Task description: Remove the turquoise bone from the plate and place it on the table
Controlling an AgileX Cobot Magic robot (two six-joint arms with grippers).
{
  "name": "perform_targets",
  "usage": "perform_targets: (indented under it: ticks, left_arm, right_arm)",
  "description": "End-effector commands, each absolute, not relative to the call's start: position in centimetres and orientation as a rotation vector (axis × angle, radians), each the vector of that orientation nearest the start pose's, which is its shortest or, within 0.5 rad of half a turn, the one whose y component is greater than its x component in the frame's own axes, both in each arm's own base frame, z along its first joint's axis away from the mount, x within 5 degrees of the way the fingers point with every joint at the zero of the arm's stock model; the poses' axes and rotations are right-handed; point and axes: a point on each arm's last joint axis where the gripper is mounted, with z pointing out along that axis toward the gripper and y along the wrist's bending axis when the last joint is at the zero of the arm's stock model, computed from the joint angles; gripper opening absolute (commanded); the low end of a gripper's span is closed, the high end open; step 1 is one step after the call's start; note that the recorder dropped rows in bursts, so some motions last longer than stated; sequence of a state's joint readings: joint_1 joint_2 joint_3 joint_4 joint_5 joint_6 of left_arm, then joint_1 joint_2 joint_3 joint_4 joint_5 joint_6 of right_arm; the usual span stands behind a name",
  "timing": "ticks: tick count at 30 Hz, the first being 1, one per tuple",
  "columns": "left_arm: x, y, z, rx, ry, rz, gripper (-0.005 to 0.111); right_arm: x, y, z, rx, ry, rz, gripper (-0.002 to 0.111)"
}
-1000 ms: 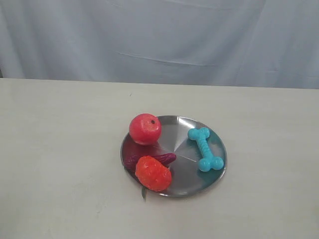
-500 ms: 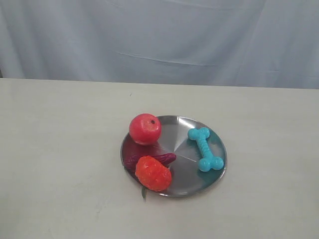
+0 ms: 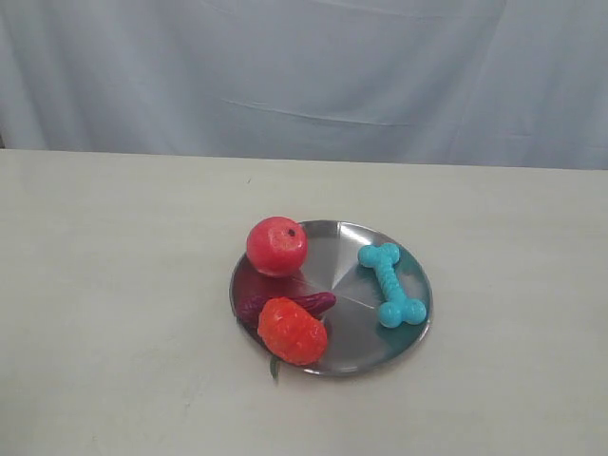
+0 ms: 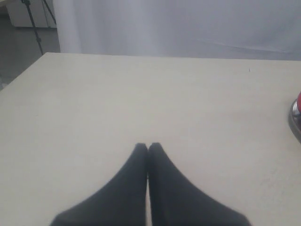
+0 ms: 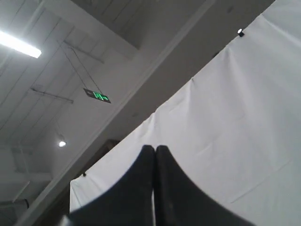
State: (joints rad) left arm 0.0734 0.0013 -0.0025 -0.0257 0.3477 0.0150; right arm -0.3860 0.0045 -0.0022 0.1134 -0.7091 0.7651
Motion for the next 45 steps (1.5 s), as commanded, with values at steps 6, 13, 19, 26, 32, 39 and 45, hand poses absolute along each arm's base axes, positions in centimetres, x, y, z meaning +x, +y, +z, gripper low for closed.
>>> perform_targets:
  ticks: [6, 13, 19, 26, 32, 39, 45]
  left_arm:
    - [5.3, 0.3, 18.2, -0.082, 1.824, 0.031, 0.0]
    - [5.3, 0.3, 18.2, -0.082, 1.824, 0.031, 0.0]
    - [5.3, 0.3, 18.2, -0.082, 1.824, 0.031, 0.0]
    - [5.3, 0.3, 18.2, -0.082, 1.824, 0.031, 0.0]
    - [5.3, 0.3, 18.2, -0.082, 1.824, 0.031, 0.0]
    - [5.3, 0.3, 18.2, -0.082, 1.824, 0.031, 0.0]
    - [5.3, 0.3, 18.2, -0.082, 1.824, 0.031, 0.0]
  right_arm:
    - [3.4, -1.1, 29.1, 0.462, 0.869, 0.257, -0.001]
    - [8.5, -3.1, 33.1, 0.639, 1.295, 0.181, -0.001]
    - [17.4, -2.9, 34.4, 0.468, 1.678, 0.148, -0.001]
    - [27.4, -1.3, 34.7, 0.205, 2.31, -0.042, -0.001]
    - [33.2, -1.3, 33.2, 0.077, 2.52, -0.079, -0.001]
    - [37.7, -1.4, 29.5, 0.067, 2.6, -0.083, 0.0]
    - [40.0, -1.4, 23.6, 0.001, 2.754, -0.099, 0.007]
